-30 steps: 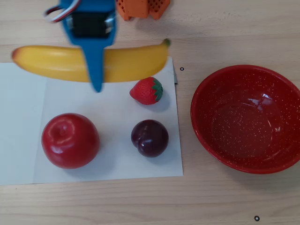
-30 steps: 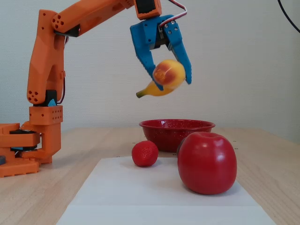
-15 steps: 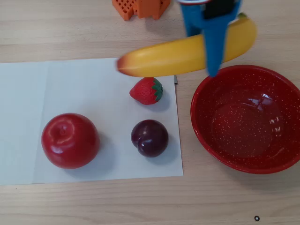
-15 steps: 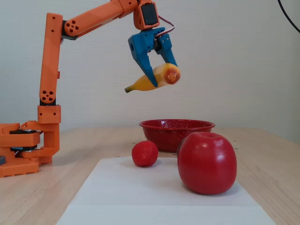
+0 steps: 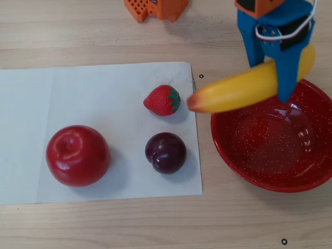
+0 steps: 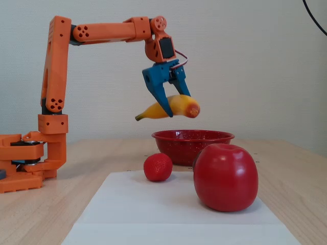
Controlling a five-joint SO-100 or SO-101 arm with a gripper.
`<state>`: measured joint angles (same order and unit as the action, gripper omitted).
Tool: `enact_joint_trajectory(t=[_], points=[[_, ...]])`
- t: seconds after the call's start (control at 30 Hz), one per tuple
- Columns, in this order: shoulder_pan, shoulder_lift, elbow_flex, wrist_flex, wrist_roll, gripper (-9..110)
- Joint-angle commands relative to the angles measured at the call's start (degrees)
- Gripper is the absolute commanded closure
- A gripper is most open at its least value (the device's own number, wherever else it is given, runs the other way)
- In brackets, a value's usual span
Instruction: Grasp the banana and put it in the red bowl
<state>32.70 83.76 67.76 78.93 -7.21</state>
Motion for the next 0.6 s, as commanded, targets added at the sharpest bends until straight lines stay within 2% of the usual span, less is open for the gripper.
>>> enact_joint_trajectory(t=[0.0,0.1,0.27,0.33,0.57], points=[[1.9,3.3,-2.2,-4.9,1.6,101],[2.8,2.4,0.3,-9.1,4.3,98],[3.0,1.8,4.6,-13.9,4.1,75],[2.9,1.8,5.6,-15.3,4.7,71],[2.2,1.9,5.5,-16.5,6.0,66]])
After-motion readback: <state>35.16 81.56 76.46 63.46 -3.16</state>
